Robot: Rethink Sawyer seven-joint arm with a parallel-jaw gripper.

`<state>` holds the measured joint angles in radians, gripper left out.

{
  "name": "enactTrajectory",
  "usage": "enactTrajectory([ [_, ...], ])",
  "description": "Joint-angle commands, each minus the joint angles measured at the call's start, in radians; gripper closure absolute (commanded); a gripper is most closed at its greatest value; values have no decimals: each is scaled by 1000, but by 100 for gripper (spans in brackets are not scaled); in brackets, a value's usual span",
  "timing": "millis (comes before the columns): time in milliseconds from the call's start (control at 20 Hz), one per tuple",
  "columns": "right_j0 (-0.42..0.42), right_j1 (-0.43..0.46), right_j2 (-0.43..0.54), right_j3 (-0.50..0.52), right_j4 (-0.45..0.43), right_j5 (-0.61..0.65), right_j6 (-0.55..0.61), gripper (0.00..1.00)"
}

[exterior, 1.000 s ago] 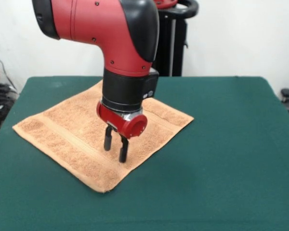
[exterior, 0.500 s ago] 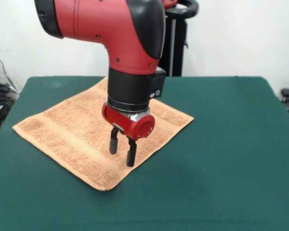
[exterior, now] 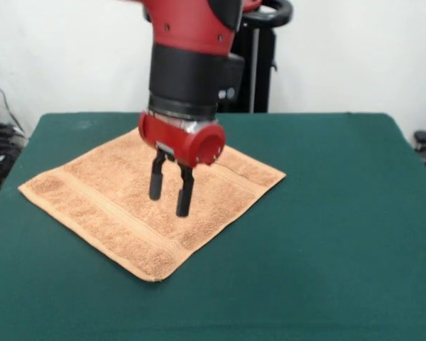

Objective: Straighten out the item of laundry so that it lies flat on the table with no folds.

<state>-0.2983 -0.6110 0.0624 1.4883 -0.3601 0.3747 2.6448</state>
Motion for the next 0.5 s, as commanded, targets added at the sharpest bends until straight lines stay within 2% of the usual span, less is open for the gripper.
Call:
enactTrajectory([
  [50,-20,-60,98,130,-5,141,-148,0],
  [500,-33,-34,102,88,-29,138,-154,0],
])
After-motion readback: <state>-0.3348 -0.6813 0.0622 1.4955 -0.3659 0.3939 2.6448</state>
